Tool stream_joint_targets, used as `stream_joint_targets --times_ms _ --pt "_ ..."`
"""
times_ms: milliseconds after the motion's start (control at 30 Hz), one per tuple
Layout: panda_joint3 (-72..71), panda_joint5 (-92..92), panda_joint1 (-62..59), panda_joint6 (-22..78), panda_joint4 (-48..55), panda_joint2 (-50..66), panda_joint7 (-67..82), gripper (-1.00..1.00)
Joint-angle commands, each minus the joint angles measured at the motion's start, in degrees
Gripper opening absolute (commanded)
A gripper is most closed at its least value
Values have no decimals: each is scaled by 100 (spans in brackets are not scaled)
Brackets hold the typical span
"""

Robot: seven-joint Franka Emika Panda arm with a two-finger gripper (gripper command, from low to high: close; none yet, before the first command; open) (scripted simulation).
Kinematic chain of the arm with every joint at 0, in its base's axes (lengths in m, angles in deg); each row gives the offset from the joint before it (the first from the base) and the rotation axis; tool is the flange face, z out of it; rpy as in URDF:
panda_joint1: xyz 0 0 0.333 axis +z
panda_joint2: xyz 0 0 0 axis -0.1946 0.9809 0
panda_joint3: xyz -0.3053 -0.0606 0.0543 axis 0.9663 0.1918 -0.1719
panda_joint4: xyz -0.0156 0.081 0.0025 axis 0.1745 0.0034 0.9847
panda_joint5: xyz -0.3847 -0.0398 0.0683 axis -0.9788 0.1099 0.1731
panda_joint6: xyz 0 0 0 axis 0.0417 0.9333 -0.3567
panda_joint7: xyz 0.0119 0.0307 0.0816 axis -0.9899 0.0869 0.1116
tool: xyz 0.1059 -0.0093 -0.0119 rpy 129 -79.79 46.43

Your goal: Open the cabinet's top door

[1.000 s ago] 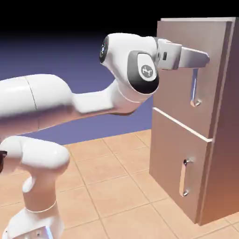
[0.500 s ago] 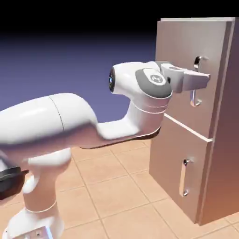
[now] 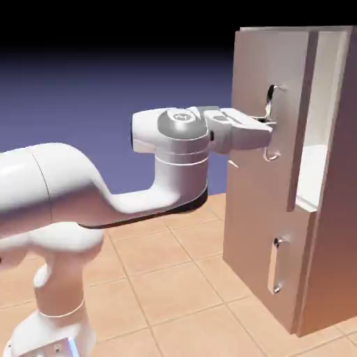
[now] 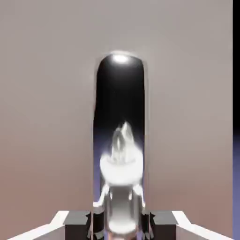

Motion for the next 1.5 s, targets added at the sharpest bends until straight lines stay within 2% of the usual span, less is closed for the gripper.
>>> stream_joint_targets --times_ms 0,367,767,1100,1467 --pt "-209 137 -170 192 -175 -51 -32 -100" --pt "-2493 2031 -1221 2055 -1428 -587 -174 -100" --pt "-4985 4337 -1309 4031 -1618 -423 -435 -100" --pt "-7062 6219 -1615 5870 -804 752 -940 -100" --pt "-9337 7713 -3137 8206 1230 2743 -1663 -100"
